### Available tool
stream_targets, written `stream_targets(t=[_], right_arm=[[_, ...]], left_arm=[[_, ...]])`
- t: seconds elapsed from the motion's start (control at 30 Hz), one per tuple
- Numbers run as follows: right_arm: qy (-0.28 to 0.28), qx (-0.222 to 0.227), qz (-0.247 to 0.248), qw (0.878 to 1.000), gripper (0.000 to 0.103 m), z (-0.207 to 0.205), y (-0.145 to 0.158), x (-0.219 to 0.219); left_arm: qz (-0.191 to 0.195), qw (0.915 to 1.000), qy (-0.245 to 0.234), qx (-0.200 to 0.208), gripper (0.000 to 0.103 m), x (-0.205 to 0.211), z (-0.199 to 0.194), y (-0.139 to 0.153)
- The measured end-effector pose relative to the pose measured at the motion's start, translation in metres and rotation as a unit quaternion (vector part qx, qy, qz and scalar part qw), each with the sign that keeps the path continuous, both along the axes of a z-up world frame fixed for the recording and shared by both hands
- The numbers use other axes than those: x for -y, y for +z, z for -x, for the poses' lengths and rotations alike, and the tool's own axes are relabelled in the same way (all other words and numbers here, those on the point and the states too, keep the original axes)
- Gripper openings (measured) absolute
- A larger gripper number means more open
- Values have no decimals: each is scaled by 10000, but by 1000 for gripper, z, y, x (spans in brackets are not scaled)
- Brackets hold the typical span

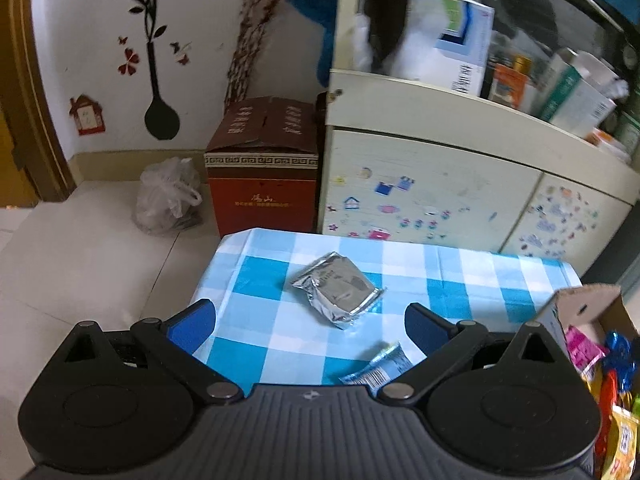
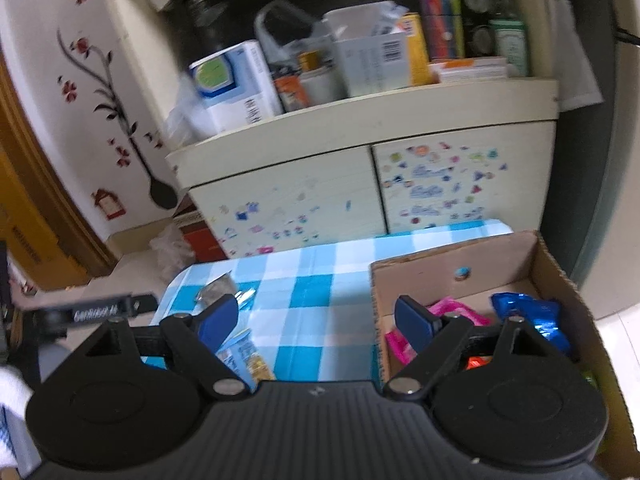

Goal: Organize snacks
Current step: 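Move both tools back over the silver foil packet and blue packet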

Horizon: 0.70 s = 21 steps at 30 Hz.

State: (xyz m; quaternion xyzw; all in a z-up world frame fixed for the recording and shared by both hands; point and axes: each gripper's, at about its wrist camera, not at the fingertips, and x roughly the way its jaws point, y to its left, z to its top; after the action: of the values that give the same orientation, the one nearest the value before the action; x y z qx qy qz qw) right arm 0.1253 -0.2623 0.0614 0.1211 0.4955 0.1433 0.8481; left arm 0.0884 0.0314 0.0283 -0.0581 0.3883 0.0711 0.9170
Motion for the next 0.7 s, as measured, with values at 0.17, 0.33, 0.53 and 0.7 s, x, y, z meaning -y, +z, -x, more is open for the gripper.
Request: stream_targets(t=[0.17, 0.33, 0.53, 0.7], right_arm=[[386, -2, 48, 9992, 86, 4, -7, -19], [823, -48, 142, 9965, 86, 9, -19, -40], [1288, -116, 251, 9913, 86, 17, -35, -60], [1598, -159, 335, 9865, 86, 23, -43, -72]], left_arm=[[173, 9995, 242, -113, 103, -12, -15, -11], [468, 9980, 342, -269, 103, -17, -34, -23], [699, 9955, 411, -485, 103, -22, -55, -38], [810, 9932, 486, -686, 103, -24, -71, -54]])
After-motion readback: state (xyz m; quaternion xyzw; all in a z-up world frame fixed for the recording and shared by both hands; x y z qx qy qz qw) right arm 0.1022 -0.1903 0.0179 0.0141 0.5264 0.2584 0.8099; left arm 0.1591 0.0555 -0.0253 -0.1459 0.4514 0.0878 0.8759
